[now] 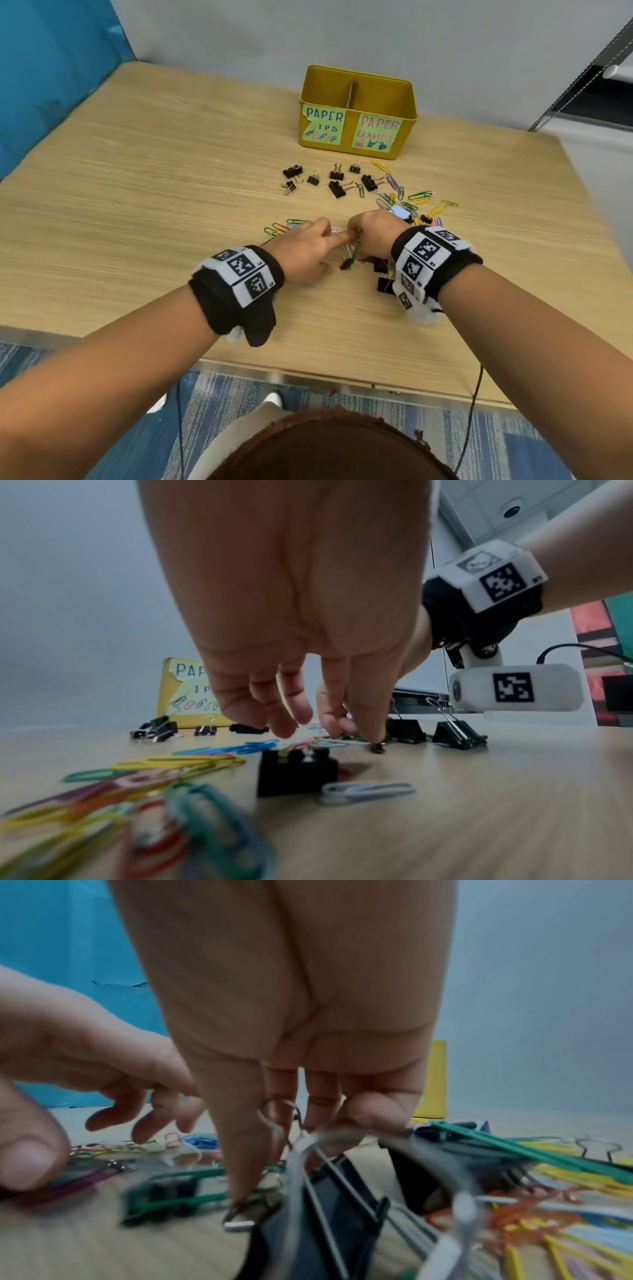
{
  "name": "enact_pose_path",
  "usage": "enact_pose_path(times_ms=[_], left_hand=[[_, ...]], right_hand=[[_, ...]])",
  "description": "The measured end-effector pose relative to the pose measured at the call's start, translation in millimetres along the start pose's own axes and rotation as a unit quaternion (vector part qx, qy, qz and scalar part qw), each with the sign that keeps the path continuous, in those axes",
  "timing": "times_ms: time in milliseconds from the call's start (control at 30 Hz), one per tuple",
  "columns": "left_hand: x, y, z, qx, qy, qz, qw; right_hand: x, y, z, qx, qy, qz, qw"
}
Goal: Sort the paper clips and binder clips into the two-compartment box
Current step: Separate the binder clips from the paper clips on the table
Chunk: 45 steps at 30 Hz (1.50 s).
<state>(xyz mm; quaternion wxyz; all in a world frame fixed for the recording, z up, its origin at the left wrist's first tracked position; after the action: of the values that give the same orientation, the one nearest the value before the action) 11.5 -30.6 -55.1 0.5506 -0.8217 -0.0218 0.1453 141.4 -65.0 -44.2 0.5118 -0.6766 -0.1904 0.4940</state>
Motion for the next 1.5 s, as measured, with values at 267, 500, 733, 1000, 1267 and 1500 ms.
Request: enact_pose_path(times_ms=[267, 500, 733, 1000, 1267, 1500], left_hand=[[8, -4, -4, -0.046, 0.001, 0.002, 0.999], [-28, -12, 26, -0.109, -0.043, -0.065, 0.991], [-38, -3, 18, 0.059, -0.151, 0.001, 0.987], [-53, -5, 40, -0.041, -0.242, 0.041, 0.969], [-40, -3, 26, 0.007, -0.251, 0.036, 0.967], [-58, -13, 55, -0.055, -0.267, -0.001, 0.962]], right_hand=[[5, -8, -1, 0.034, 0.021, -0.04, 0.998], [-11, -10, 6, 0.099, -0.017, -0.06, 0.993], [-18, 7, 39, 0.074, -0.102, 0.007, 0.992], [-8, 16, 48, 0.054, -0.064, 0.025, 0.996], [-3, -2, 37, 0.02, -0.013, -0.019, 1.0], [-11, -24, 5, 0.092, 0.016, 0.012, 0.996]])
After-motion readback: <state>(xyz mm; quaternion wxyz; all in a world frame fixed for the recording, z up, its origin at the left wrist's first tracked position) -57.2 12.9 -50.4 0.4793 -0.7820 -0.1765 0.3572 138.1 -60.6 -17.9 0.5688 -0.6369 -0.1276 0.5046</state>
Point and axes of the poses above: each hand's wrist, its own x-axis towards the middle knuckle, its own y-axis out of the palm, z = x × y, the point moved 3 cm from there along x, towards the middle knuckle, and after that the axes turned 12 degrees about y, right-handed, at the moved point
